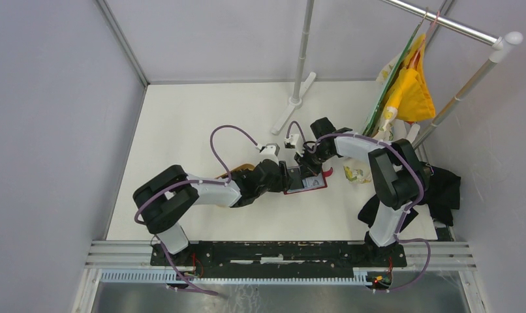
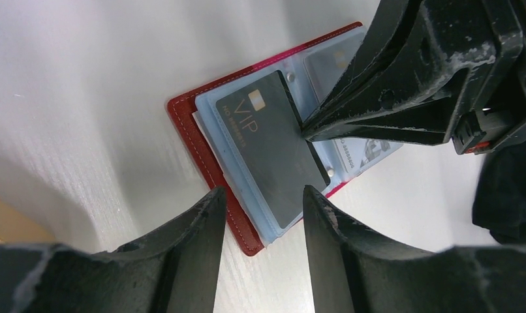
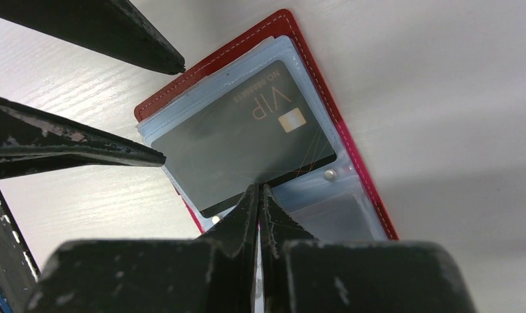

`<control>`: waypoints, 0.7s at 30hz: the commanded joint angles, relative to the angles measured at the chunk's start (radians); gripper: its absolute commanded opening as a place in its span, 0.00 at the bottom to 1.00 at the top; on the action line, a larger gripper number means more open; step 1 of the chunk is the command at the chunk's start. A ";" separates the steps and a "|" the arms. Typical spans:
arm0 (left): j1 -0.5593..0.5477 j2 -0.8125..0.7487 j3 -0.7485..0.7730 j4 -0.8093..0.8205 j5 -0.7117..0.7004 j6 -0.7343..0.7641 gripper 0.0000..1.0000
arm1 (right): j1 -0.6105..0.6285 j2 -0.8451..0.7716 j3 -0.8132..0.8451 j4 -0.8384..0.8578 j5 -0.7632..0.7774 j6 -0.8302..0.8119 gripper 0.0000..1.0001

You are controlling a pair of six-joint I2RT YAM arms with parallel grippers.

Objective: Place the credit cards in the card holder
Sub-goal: Insert the credit card into the card holder, then turn over the card slot in the card holder.

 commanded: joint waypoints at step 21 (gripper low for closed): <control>0.026 0.047 0.064 0.063 0.065 -0.010 0.51 | -0.006 0.034 0.038 -0.012 0.031 -0.002 0.04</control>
